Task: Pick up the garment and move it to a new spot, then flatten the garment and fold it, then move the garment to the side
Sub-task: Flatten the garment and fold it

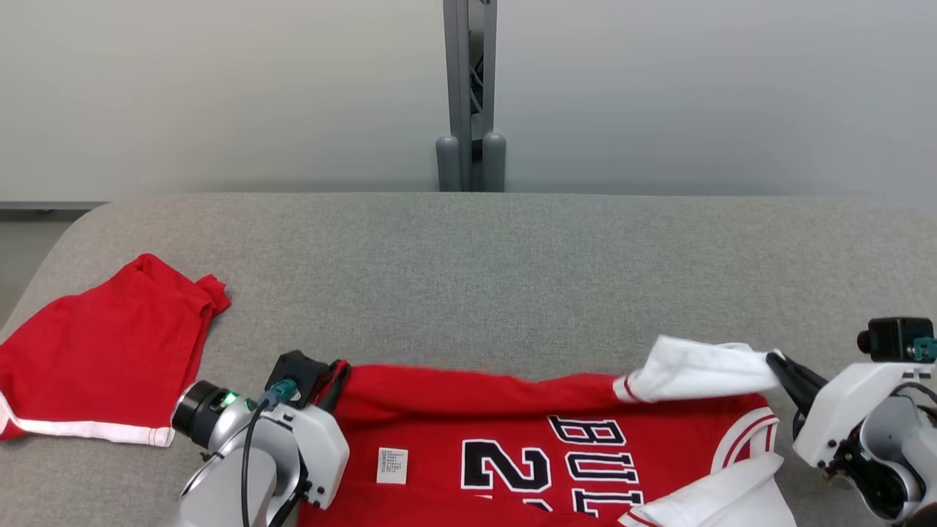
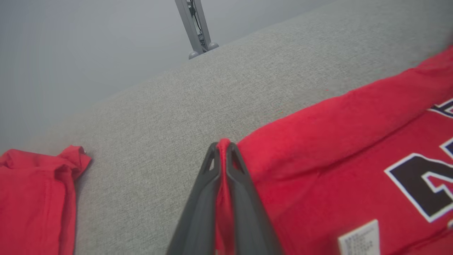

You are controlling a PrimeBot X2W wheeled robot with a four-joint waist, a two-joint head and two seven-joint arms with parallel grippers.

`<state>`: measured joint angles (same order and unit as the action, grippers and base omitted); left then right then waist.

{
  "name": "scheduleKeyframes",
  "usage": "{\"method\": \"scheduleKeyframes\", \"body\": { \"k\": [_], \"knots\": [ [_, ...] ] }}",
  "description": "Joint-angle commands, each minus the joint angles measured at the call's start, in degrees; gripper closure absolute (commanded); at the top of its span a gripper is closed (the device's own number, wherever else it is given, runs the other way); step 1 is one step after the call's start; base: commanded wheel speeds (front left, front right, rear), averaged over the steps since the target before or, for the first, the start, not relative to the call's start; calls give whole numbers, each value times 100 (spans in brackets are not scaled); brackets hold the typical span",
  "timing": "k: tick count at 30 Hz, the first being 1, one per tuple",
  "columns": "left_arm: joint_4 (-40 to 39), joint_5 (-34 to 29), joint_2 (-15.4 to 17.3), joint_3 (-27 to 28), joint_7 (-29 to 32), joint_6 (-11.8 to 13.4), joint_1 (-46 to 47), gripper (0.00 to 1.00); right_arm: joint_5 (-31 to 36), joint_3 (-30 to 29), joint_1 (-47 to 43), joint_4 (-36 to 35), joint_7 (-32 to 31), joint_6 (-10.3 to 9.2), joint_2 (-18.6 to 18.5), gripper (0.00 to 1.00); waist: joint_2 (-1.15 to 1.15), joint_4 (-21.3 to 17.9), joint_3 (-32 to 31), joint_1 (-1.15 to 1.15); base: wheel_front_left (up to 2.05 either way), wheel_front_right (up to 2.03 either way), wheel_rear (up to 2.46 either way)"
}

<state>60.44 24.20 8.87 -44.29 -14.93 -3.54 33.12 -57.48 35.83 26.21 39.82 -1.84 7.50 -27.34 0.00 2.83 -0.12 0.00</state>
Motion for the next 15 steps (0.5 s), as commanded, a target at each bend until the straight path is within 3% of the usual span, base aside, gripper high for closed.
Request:
{"method": "scheduleKeyframes", "body": {
  "k": [1,15],
  "knots": [
    [-75,-30,78,-58,-24,-60,-120,100,-60,-24,-162,-122,-66,-2,-87,100,0,-9,-60,0,0,0,0],
    [-967,-225,625,-651,539,-302,-620,100,-186,-235,-883,-1138,-937,-2,-440,100,0,49,-143,0,0,0,0]
  ]
}}
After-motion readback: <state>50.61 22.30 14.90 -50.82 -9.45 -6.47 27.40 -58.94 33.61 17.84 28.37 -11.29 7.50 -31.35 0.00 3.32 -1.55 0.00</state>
